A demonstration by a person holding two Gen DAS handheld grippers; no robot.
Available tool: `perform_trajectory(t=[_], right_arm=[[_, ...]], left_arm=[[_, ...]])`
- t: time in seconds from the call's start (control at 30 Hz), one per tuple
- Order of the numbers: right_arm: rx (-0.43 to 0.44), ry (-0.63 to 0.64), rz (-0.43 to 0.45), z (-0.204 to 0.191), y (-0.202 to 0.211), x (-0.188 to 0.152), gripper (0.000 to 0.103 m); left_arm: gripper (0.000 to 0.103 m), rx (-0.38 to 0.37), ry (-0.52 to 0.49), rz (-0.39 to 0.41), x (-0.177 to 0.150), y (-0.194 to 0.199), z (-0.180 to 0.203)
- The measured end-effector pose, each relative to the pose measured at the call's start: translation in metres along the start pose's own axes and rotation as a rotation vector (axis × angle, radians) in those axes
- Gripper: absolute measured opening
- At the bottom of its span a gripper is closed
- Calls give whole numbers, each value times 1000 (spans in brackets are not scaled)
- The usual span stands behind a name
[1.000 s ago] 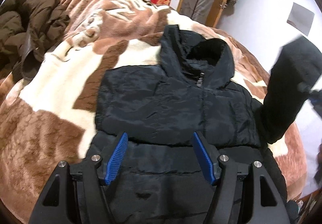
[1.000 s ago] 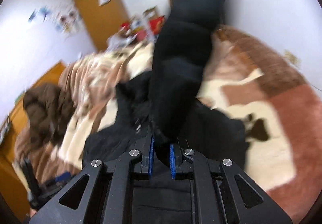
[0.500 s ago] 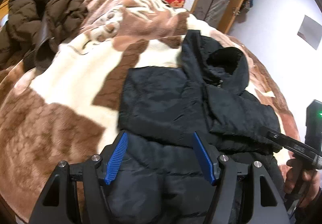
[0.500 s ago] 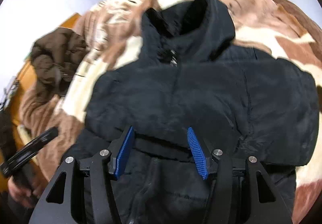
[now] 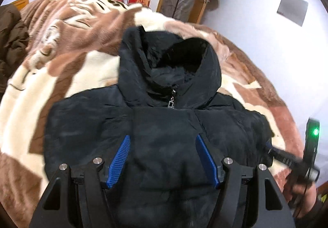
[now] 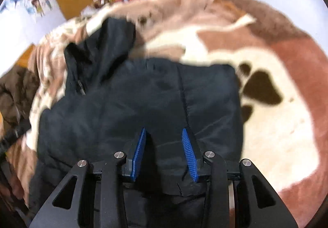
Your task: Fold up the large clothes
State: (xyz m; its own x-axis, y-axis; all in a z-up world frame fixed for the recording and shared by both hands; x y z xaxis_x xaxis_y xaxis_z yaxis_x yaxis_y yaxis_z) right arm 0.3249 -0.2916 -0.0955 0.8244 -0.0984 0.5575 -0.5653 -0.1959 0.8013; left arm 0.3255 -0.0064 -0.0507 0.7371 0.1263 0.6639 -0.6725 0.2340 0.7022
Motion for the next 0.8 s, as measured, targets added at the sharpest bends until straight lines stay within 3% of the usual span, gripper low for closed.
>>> perform_trajectory(t=[0.13,0.23,0.3,0.37,0.5,0.57,0.63,0.7,0.8], right_arm=[[17,1,5,0,-12,-8,38],[19,32,-16,-1,-17,-8,38],[13,49,-26,0,-11,-6,38],[21,54,17,-1,8,3,38],[-4,64,123,2,30,32,38],[-13,50,122,6,22,48,38],[-25,32,98,12,5,58,38],[-46,36,46,16,-21,61,38],[-79,102,-11,13,-52,49,38]], left_arm=[[68,46,-7,-93,-20,-51,-4],[69,67,-10,-81,-33,-63,-12],[68,76,-7,-91,-33,-60,-12],[63,83,4,-109,-28,-49,-10],[63,42,6,-34,-3,-24,-6],[63,67,-20,-5,10,-27,-4],[62,100,-36,-26,14,-46,-6],[58,129,-22,-100,4,-72,-17],[58,130,-62,-68,-13,-86,-21]])
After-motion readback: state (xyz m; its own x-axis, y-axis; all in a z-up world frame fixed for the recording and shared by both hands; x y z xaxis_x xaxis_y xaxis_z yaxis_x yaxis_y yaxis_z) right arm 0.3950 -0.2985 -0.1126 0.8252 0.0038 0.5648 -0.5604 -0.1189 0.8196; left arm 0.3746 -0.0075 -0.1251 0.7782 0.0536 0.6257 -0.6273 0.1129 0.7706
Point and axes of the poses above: each gripper's, at about its wrist camera, not at the fingertips, and y roughly against the way its jaws point, z to its right, x to its top, the point moved 3 cm from there along -y, roughly the way its jaws point, and after that the axes turned 2 degrees about z, right-handed, at the moved point
